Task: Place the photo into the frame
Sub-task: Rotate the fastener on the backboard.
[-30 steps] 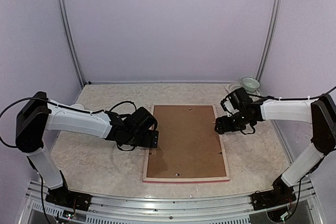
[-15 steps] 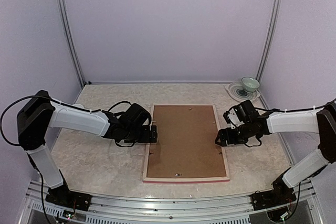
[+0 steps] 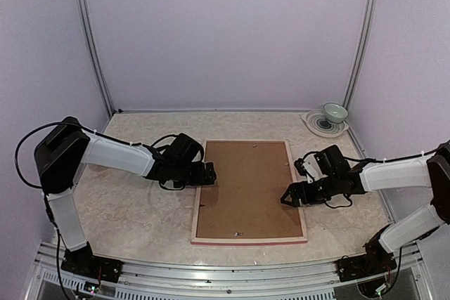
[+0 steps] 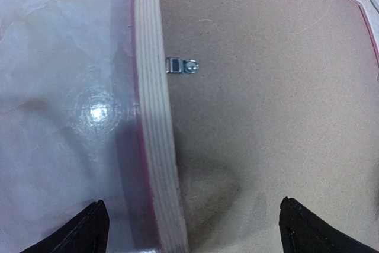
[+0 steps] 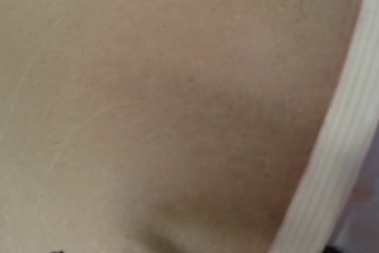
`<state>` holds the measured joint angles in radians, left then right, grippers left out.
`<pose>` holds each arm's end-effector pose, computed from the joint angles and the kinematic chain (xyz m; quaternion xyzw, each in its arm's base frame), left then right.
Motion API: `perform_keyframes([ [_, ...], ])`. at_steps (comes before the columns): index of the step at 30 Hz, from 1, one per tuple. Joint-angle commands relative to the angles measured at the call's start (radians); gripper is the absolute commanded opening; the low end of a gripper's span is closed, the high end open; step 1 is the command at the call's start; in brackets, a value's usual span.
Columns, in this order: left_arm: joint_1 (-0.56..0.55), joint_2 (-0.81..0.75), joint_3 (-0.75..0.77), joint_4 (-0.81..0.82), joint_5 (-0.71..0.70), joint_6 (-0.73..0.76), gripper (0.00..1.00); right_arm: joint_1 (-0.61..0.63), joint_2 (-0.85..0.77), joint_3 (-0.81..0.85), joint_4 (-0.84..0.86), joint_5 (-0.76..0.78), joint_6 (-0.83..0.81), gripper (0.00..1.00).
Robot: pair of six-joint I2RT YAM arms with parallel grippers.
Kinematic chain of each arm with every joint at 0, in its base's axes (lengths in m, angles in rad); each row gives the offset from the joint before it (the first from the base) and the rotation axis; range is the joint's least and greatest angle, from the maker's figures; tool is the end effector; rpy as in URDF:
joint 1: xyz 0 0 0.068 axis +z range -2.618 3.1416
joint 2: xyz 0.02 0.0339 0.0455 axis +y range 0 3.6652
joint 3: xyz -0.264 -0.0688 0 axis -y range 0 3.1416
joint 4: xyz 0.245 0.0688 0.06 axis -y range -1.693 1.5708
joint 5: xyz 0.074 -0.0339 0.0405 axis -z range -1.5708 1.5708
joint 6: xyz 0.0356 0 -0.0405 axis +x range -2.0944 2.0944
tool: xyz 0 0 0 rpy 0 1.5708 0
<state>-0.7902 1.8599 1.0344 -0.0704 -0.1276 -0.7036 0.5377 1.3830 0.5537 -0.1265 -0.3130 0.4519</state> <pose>0.2663 -0.2624 0.1418 0.0197 0.9417 -0.1803 0.2833 0.2028 0.1337 0.1446 -0.0875 0.9386 0.2727 0.1926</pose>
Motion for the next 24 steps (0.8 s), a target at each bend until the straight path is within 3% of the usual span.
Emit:
perform_keyframes([
  [1, 0.005, 0.046, 0.077, 0.034, 0.049, 0.028, 0.99, 0.034, -0.033, -0.030, 0.052, -0.031, 0.042, 0.91],
  [13, 0.048, 0.163, 0.283, -0.008, 0.081, 0.077, 0.99, 0.175, -0.042, -0.053, 0.120, -0.032, 0.129, 0.91],
  [24, 0.106, 0.315, 0.511, -0.043, 0.078, 0.115, 0.99, 0.406, 0.160, 0.100, 0.155, 0.031, 0.189, 0.91],
])
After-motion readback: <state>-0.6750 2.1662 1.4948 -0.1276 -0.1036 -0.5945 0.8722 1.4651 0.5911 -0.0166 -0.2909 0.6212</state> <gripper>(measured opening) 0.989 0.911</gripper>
